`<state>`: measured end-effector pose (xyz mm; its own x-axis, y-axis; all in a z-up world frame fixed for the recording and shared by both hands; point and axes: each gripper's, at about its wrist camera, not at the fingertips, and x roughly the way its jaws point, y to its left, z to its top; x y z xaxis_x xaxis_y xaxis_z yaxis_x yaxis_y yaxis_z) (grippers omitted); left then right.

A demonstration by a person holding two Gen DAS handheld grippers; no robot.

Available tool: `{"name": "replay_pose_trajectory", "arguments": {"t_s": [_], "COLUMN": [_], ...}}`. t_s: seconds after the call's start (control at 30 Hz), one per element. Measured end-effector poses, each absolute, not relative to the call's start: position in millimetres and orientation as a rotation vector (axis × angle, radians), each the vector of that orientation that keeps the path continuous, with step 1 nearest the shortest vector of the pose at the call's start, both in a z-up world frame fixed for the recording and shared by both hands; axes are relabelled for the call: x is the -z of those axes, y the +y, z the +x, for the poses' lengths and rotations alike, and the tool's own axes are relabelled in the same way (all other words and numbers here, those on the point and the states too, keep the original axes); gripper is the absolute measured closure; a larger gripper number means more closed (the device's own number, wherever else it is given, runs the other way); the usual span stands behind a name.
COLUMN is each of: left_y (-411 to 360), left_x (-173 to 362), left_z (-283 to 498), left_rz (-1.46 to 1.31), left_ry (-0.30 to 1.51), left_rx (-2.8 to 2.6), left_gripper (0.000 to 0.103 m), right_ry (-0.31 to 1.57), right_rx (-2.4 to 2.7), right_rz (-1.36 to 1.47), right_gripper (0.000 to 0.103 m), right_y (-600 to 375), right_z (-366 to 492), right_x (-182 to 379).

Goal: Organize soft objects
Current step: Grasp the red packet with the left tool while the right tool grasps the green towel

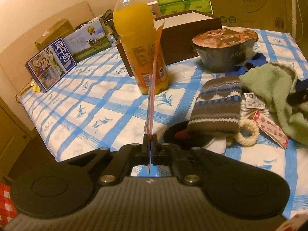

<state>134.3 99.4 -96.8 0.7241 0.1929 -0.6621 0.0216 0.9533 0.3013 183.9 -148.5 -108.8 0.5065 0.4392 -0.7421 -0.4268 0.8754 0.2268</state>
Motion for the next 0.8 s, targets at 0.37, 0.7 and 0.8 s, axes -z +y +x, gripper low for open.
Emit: {"name": "replay_pose_trajectory", "arguments": {"t_s": [0.37,0.7,0.8], "left_y": [98,108,113], "left_x": [101,92,86], "left_z": [132,129,127], "left_rz": [0.277,0.28,0.29], "left_ry": [0.766,0.751,0.737], "left_rx": [-0.096,-0.114,-0.128], "left_gripper": [0.101,0.101,0.101], "right_ry": [0.841,0.68,0.651], "right_rx": [-0.467,-0.553,-0.567], "right_rz": [-0.039,0.129,0.167], "right_gripper": [0.095,0.096,0.096], "right_y": [-130,-182,-192], "right_z": [193,195,201], "right_x": [117,31,7]}}
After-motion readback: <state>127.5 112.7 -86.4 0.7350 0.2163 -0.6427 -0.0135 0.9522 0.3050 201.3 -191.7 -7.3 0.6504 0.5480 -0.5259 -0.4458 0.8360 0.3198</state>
